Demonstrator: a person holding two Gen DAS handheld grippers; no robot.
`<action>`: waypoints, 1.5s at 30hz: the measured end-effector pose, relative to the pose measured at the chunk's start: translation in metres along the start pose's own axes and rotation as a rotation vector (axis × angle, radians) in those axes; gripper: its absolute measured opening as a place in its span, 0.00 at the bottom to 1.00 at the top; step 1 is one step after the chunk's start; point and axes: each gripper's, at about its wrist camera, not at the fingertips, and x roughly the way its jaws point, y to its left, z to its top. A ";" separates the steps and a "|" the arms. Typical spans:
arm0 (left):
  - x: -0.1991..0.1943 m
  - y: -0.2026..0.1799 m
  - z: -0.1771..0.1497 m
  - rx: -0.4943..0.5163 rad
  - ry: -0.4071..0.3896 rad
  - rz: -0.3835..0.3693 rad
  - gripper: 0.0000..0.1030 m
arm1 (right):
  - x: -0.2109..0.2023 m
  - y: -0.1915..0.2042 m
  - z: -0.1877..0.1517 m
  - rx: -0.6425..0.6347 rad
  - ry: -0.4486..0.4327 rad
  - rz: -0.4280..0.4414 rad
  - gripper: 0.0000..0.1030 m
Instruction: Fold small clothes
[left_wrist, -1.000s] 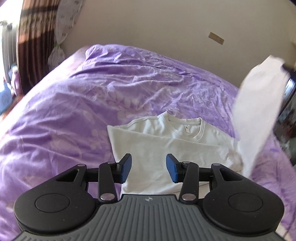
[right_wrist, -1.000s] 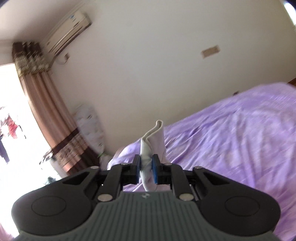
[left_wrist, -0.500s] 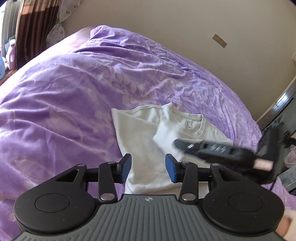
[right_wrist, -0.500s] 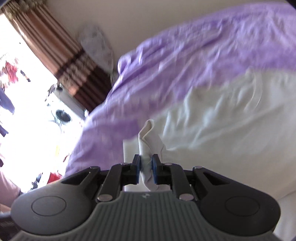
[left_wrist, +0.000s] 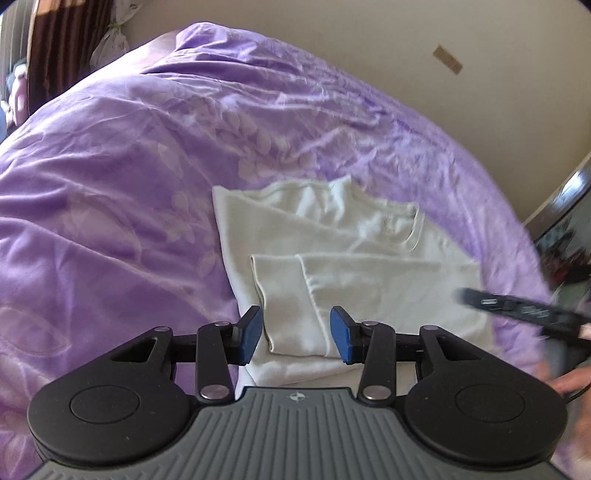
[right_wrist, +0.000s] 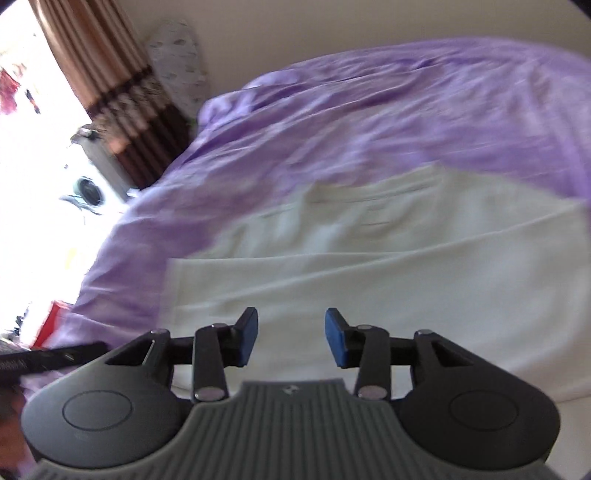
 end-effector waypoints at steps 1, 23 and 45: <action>0.004 -0.005 -0.002 0.031 0.002 0.025 0.47 | -0.010 -0.017 -0.001 -0.006 0.002 -0.042 0.38; 0.067 -0.034 -0.019 0.249 0.097 0.272 0.33 | -0.035 -0.179 -0.053 -0.320 0.155 -0.405 0.03; 0.043 -0.027 -0.003 0.229 0.081 0.235 0.25 | -0.088 -0.202 -0.037 -0.025 0.096 -0.335 0.04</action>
